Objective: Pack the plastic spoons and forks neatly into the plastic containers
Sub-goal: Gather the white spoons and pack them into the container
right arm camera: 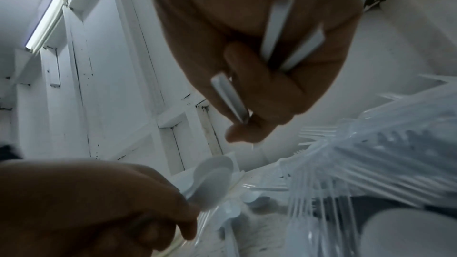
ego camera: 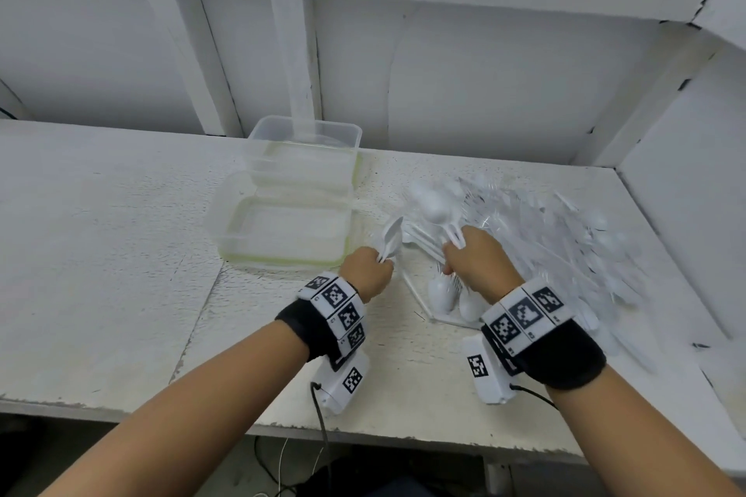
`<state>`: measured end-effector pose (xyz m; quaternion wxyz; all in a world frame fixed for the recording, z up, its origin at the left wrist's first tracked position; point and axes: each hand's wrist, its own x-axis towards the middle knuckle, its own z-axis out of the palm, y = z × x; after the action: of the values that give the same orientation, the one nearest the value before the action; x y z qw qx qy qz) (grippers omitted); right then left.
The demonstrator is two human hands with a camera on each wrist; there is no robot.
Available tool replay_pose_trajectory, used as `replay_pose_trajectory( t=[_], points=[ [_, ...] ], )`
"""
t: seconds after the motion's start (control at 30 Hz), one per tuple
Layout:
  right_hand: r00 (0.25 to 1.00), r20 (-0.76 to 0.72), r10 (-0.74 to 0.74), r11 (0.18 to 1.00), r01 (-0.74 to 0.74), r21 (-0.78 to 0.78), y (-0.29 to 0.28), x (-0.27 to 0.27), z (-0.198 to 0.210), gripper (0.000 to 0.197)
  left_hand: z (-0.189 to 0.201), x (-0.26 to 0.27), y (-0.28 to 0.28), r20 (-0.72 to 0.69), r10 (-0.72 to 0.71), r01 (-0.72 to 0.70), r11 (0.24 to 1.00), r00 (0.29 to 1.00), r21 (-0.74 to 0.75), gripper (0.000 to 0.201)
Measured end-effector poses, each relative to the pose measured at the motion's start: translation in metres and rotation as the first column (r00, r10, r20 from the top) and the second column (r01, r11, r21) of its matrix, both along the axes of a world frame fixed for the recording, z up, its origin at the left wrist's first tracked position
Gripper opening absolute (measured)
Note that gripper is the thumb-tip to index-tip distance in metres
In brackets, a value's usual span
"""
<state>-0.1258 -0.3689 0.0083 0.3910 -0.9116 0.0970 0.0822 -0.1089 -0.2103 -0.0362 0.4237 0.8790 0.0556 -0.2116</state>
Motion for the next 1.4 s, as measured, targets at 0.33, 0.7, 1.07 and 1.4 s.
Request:
replay_pose_trajectory(
  t=[0.33, 0.7, 1.07, 1.4],
  points=[
    [0.991, 0.084, -0.102, 0.991, 0.093, 0.1, -0.004, -0.009, -0.015, 0.03, -0.007, 0.011, -0.025, -0.056, -0.097, 0.109, 0.958, 0.994, 0.266, 0.026],
    [0.988, -0.05, -0.149, 0.894, 0.156, 0.421, 0.013, -0.003, -0.005, 0.012, 0.026, -0.014, 0.007, 0.067, -0.036, 0.047, 0.986, 0.997, -0.16, 0.012],
    [0.973, 0.107, -0.205, 0.875, 0.133, 0.465, 0.041, 0.001, -0.003, 0.016, 0.026, -0.026, 0.023, 0.291, -0.086, 0.113, 0.99, 0.953, -0.079, 0.016],
    [0.952, 0.217, -0.215, 0.92, 0.123, 0.373, 0.042, 0.005, -0.013, 0.026, 0.029, -0.032, 0.022, 0.073, -0.003, 0.036, 0.892, 0.997, -0.451, 0.011]
  ],
)
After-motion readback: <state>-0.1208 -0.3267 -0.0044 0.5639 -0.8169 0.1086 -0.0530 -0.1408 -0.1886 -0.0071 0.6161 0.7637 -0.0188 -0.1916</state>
